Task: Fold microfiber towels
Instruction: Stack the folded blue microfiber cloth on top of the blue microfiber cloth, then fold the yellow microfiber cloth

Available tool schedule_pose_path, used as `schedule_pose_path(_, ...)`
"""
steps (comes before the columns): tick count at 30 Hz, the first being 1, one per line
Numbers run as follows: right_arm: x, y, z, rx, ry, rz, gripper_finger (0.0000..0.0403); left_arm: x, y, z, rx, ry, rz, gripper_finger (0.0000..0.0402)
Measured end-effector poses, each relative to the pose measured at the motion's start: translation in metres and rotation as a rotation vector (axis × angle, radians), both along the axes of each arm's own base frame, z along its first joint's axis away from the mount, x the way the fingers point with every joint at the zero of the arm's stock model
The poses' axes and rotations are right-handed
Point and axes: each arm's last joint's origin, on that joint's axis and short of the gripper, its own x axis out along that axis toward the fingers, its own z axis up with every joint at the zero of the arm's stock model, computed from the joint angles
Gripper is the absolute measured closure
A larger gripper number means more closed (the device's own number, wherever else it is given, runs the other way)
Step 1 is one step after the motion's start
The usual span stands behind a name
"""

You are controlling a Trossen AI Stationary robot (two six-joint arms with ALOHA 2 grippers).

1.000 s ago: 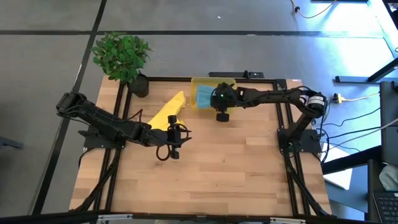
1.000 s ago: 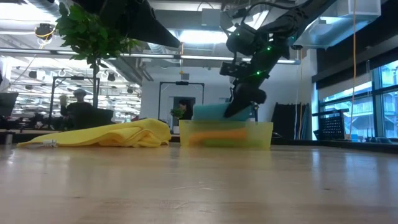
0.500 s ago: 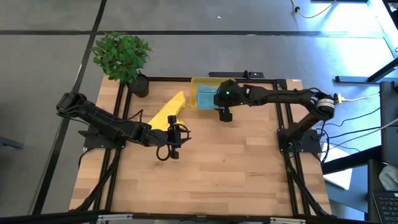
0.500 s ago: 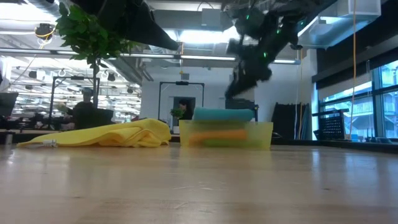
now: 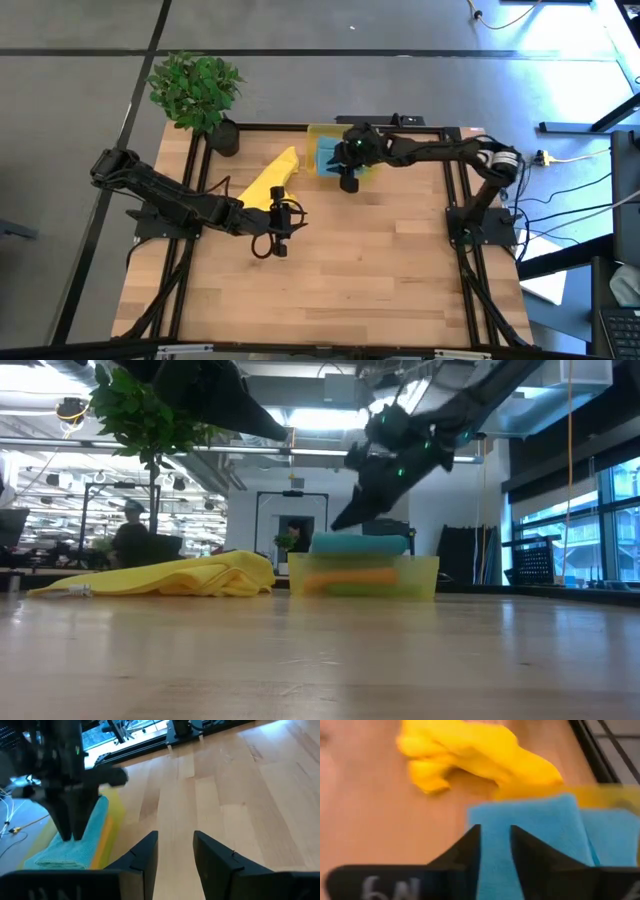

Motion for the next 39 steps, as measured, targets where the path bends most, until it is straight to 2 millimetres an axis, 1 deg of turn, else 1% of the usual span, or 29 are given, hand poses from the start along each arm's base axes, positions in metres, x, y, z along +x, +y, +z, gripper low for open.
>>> schedule_pose_path(4, 0.000, -0.023, -0.019, 0.024, -0.001, -0.091, 0.0358, 0.000, 0.000, 0.000, -0.001, 0.000, -0.002, 0.0288)
schedule_pose_path(6, 0.000, -0.033, -0.026, 0.033, -0.011, -0.123, 0.0378, 0.000, 0.000, 0.000, -0.001, 0.000, -0.002, 0.0288)
schedule_pose_path(8, -0.001, -0.040, -0.037, 0.055, 0.007, -0.151, 0.0389, 0.000, 0.000, 0.000, -0.001, 0.000, -0.002, 0.0288)
schedule_pose_path(11, -0.001, -0.047, -0.052, 0.071, 0.031, -0.165, 0.0390, 0.000, 0.000, 0.000, 0.000, 0.000, -0.002, 0.0288)
schedule_pose_path(15, 0.002, -0.051, -0.070, 0.090, 0.042, -0.185, 0.0375, 0.000, 0.000, 0.000, -0.001, 0.000, -0.002, 0.0288)
schedule_pose_path(18, 0.005, -0.052, -0.076, 0.084, 0.032, -0.195, 0.0362, 0.000, 0.000, 0.000, 0.000, 0.000, -0.002, 0.0288)
schedule_pose_path(20, 0.005, -0.053, -0.076, 0.082, 0.029, -0.196, 0.0355, 0.000, 0.000, 0.000, -0.001, 0.000, -0.002, 0.0288)
schedule_pose_path(23, 0.003, -0.052, -0.068, 0.075, 0.021, -0.199, 0.0349, 0.000, 0.000, 0.000, -0.001, 0.000, -0.002, 0.0288)
schedule_pose_path(25, 0.001, -0.050, -0.058, 0.077, 0.010, -0.203, 0.0348, 0.000, 0.000, 0.000, 0.000, 0.001, -0.002, 0.0288)
schedule_pose_path(32, -0.012, -0.042, -0.011, 0.061, -0.032, -0.201, 0.0347, 0.000, 0.003, -0.001, -0.033, -0.002, 0.036, 0.0288)
schedule_pose_path(35, -0.016, -0.031, 0.012, 0.018, -0.060, -0.162, 0.0347, 0.000, 0.005, -0.002, -0.033, 0.009, 0.046, 0.0288)
schedule_pose_path(39, -0.020, -0.008, 0.043, -0.013, -0.122, -0.100, 0.0347, -0.001, 0.008, -0.005, -0.045, 0.034, 0.072, 0.0288)
